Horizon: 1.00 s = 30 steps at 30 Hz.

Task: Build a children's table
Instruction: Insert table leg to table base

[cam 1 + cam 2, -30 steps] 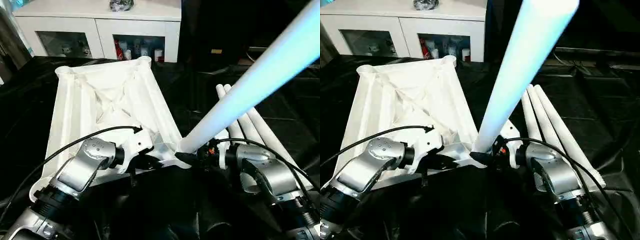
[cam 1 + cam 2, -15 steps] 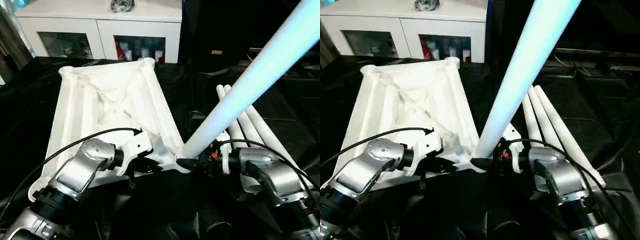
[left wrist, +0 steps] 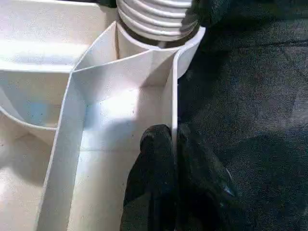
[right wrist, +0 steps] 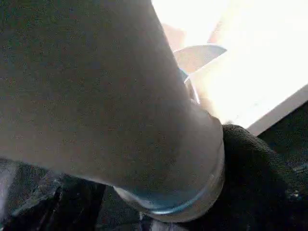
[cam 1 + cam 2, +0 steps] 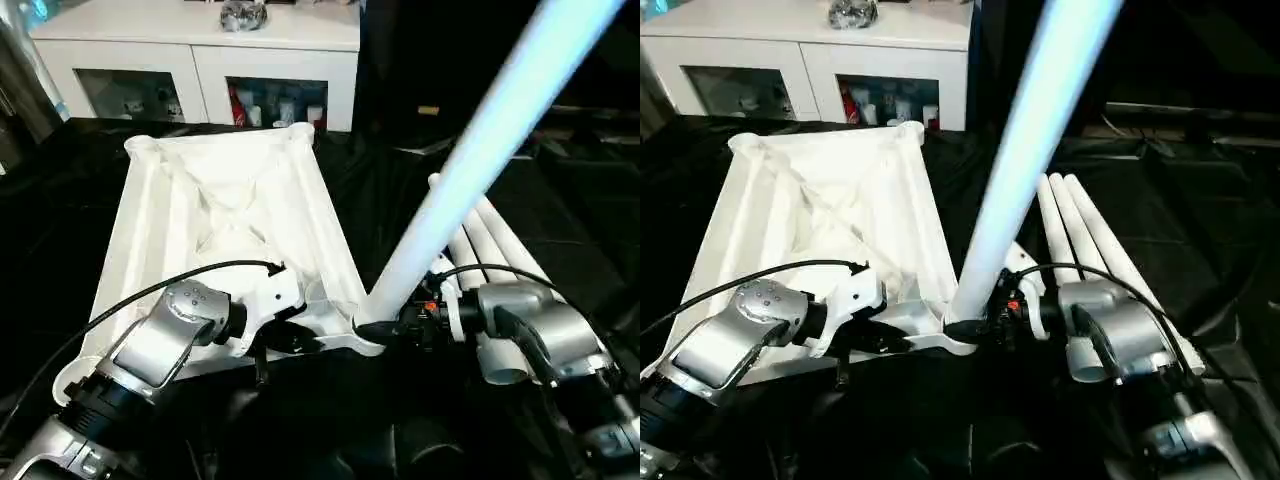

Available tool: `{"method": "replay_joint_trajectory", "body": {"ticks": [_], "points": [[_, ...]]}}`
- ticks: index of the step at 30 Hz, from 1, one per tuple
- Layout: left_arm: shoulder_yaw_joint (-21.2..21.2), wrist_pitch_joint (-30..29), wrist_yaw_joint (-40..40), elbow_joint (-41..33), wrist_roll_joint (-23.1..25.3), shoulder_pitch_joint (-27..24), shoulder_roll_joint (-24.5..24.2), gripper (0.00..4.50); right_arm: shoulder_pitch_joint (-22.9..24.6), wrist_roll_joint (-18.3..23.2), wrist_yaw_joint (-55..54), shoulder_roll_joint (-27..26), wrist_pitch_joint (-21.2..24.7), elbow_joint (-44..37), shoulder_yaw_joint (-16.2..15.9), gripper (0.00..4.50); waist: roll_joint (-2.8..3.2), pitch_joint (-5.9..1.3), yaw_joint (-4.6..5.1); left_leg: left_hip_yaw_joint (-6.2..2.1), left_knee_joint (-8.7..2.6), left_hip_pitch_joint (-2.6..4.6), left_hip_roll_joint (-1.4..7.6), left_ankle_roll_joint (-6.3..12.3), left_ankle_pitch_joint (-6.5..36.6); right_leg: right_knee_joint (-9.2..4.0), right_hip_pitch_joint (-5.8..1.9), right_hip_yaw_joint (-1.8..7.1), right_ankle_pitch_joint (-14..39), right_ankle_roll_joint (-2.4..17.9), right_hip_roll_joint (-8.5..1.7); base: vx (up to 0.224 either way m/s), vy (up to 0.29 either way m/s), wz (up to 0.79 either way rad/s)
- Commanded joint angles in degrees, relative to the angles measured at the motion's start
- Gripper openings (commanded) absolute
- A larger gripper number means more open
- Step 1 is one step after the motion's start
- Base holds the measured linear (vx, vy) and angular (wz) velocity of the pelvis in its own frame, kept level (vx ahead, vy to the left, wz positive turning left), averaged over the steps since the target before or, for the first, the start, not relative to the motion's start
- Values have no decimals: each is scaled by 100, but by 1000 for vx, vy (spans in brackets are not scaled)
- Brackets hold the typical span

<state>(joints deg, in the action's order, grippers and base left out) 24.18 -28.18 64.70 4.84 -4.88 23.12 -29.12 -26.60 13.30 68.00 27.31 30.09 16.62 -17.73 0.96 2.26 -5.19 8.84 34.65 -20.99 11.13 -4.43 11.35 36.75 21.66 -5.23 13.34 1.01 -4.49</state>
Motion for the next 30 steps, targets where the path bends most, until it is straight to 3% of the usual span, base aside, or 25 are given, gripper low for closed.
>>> {"method": "replay_joint_trajectory", "body": {"ticks": [1,10,17,21,23,24,26,30], "points": [[90,41,435,-390,-304,79,19,0,255,-353,78,57,187,472,-463,317,22,-316,12,-15,-386,27,206,247,612,-436,-301,329,156,1423,-385,0,0,0],[100,-91,599,-490,-416,28,-67,0,-4,-293,368,-185,8,1052,-522,317,8,-277,31,-22,-439,66,211,124,1097,-509,-299,332,816,1368,-401,0,0,0],[19,-120,503,-438,-457,49,4,0,-127,-401,-118,-513,-274,1627,-280,315,22,-257,65,-42,-478,102,210,-9,1435,-567,-270,338,1359,1250,-407,0,0,0],[-43,-96,405,-377,-434,79,68,0,-93,-365,-195,-586,-265,1622,-192,315,16,-265,67,-46,-487,110,218,-19,1445,-563,-265,346,1296,1226,-396,0,0,0],[-142,1,245,-344,-418,109,147,0,-18,-63,-231,-711,-78,1454,99,315,13,-273,61,-44,-488,98,216,9,1370,-550,-276,349,1151,1247,-398,0,0,0],[-142,1,245,-344,-418,109,147,0,-18,-63,-231,-711,-78,1454,99,315,15,-273,60,-41,-487,100,217,15,1360,-553,-272,352,1122,1254,-397,0,0,0],[-253,-138,204,-379,-520,159,197,45,1,120,-229,-771,24,1374,268,315,12,-276,51,-41,-487,99,217,26,1340,-546,-274,346,1069,1280,-396,0,0,0],[-576,-101,339,-564,-797,241,125,82,45,353,-263,-764,162,1061,483,315,5,-270,32,-42,-497,74,219,23,1315,-537,-284,337,979,1366,-401,0,0,0]]}}
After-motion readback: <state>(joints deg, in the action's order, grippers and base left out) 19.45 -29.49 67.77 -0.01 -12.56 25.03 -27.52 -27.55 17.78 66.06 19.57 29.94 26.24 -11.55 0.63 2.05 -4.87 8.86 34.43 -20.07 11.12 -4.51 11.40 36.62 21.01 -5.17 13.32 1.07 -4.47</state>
